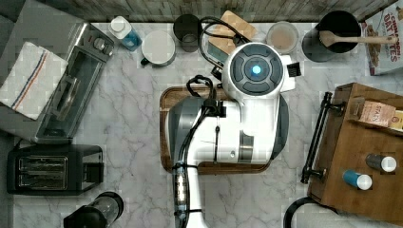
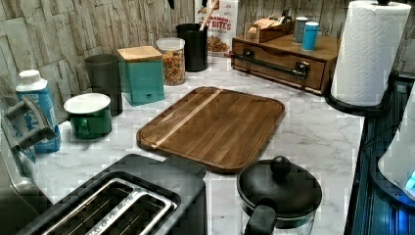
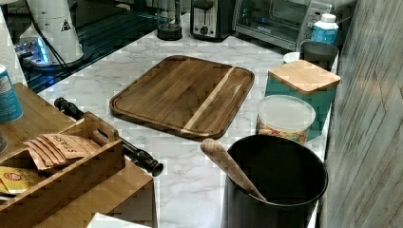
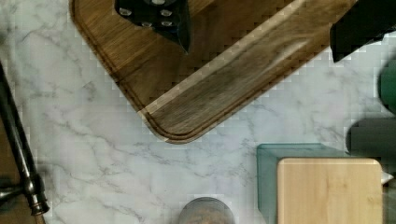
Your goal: Open the drawer.
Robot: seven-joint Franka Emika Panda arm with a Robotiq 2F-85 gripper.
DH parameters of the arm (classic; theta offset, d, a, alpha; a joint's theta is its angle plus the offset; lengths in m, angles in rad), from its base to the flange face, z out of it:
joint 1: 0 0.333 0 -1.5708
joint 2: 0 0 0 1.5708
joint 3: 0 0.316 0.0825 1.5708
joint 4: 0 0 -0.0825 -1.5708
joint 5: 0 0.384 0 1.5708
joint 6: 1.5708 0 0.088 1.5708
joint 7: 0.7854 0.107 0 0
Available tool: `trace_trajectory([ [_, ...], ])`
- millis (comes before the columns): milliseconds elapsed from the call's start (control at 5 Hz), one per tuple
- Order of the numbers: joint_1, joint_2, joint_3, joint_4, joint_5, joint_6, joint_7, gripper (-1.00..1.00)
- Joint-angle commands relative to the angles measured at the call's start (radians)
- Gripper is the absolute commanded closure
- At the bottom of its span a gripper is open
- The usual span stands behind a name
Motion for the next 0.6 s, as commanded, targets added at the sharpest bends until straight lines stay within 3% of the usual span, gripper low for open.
trace_trajectory([
  [200, -0.136, -0.05, -0.159, -0.081, -0.027, 0.068, -0.316, -1.0],
  [600, -0.17, -0.033, -0.198, -0.149, -0.031, 0.163, -0.444, -1.0],
])
